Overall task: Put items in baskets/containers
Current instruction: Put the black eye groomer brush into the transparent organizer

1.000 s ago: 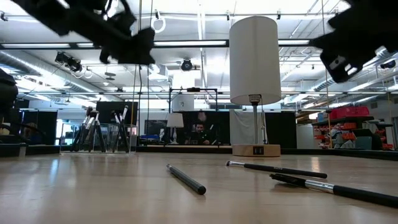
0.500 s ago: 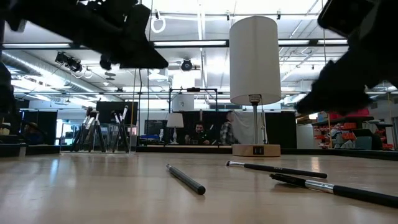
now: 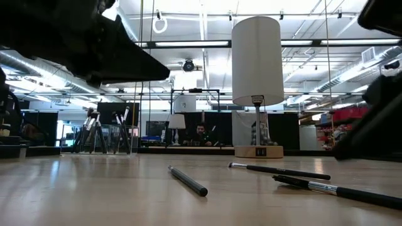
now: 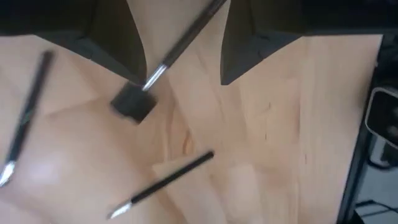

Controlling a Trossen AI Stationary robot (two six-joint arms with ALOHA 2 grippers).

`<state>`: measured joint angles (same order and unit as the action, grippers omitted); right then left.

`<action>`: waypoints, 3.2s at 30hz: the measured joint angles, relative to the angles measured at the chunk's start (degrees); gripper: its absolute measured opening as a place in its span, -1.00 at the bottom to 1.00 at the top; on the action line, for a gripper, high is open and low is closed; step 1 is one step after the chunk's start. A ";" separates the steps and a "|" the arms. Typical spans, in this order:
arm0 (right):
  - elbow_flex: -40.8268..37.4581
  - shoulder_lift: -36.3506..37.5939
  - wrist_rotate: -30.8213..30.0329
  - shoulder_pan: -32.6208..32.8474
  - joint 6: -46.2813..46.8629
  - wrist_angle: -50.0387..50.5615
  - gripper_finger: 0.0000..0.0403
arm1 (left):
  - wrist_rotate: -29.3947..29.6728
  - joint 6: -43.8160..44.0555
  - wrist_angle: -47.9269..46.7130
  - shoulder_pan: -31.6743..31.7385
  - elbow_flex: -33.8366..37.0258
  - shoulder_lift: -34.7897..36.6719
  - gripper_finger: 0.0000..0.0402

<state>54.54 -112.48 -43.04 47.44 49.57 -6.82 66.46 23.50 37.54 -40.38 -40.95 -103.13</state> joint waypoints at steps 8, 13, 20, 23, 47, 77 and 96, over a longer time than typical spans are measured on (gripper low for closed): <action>4.61 -6.89 -1.84 0.82 7.16 5.52 -0.06 | -2.70 -2.09 -0.21 -1.77 -1.48 -0.78 -0.75; 4.74 -7.81 -1.87 1.10 11.49 9.30 -0.20 | -3.83 -1.69 -1.24 -2.41 -1.48 -0.78 -0.75; 3.24 -7.87 -1.26 -0.33 10.26 9.33 -0.49 | -3.96 -1.74 -2.01 -2.64 -1.48 -0.78 -0.75; 2.98 -7.89 -1.50 -1.07 6.60 9.23 -0.61 | -3.26 -1.74 -2.33 -2.60 -1.48 -0.78 -0.75; 0.84 -8.01 -0.20 -9.36 -9.44 2.15 -0.48 | 0.39 -1.33 -2.61 1.67 -1.45 -0.78 -0.75; -8.54 -8.09 0.13 -5.09 -9.52 -17.37 -0.44 | -0.72 1.42 -2.21 2.30 -1.42 -0.76 -0.75; -8.71 -7.68 0.01 -5.75 -9.83 -15.76 -0.95 | -0.76 1.44 -2.21 2.30 -1.42 -0.76 -0.75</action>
<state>45.82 -120.16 -43.03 41.69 39.74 -22.59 65.69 24.94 35.33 -38.09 -42.37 -103.90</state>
